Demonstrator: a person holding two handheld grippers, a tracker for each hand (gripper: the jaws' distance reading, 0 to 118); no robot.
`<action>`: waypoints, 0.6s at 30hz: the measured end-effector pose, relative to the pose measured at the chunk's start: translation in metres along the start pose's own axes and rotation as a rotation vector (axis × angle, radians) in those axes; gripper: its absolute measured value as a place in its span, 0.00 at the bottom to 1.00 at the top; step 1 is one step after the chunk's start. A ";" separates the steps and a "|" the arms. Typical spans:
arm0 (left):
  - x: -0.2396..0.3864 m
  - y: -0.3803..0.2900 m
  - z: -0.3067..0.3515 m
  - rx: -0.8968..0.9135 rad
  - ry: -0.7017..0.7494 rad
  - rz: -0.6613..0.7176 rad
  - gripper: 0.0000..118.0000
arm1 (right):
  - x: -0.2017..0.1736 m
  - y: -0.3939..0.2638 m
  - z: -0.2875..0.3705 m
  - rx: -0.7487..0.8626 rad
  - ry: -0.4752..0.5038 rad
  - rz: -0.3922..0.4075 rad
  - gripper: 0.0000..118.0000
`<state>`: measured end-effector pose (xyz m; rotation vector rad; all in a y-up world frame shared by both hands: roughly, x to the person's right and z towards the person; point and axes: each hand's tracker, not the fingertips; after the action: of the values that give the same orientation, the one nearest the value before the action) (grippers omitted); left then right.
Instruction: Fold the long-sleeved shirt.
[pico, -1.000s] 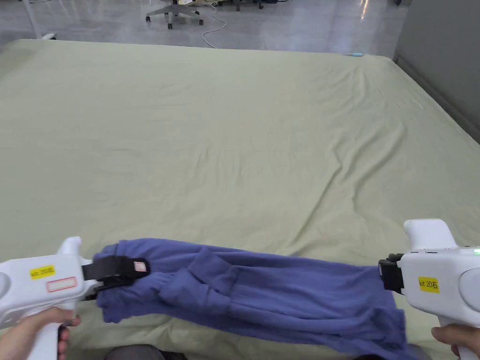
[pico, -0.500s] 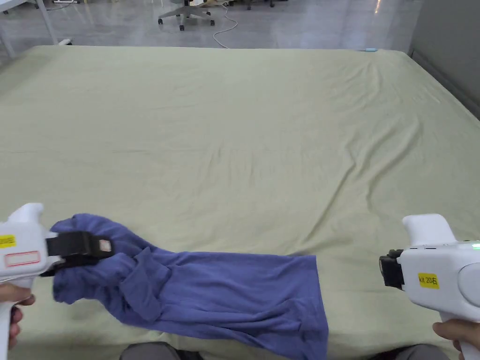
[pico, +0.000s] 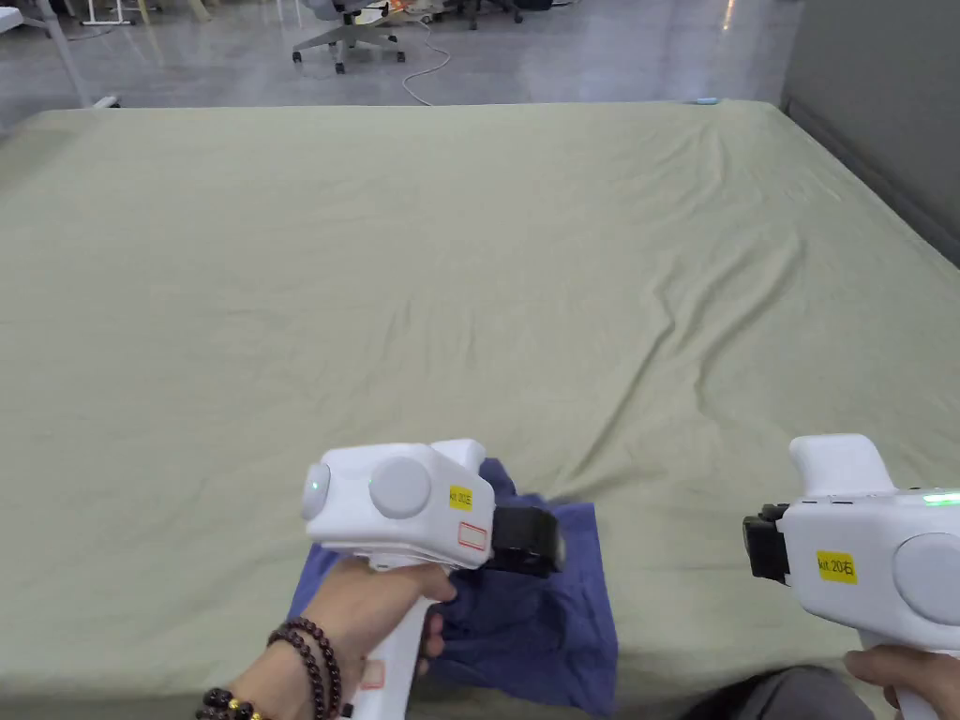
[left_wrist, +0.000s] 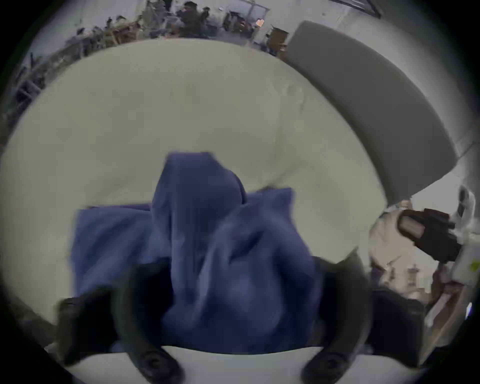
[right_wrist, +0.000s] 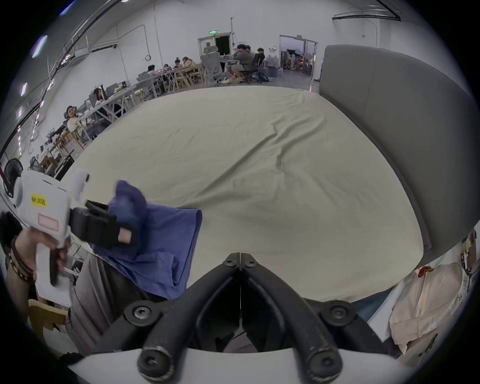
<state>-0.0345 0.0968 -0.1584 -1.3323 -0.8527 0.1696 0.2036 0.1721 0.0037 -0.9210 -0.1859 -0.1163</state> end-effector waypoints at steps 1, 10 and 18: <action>0.001 0.002 -0.002 0.103 0.030 -0.061 1.00 | 0.003 -0.001 0.000 0.000 -0.004 -0.005 0.00; -0.016 -0.002 0.085 0.433 -0.103 0.110 0.84 | 0.012 -0.004 -0.001 -0.006 -0.014 -0.032 0.00; -0.013 -0.026 0.047 0.569 0.363 -0.137 0.00 | -0.003 0.001 -0.010 -0.018 -0.007 0.003 0.00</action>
<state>-0.0822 0.1188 -0.1413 -0.7362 -0.5267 0.0519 0.2016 0.1652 -0.0038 -0.9396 -0.1899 -0.1118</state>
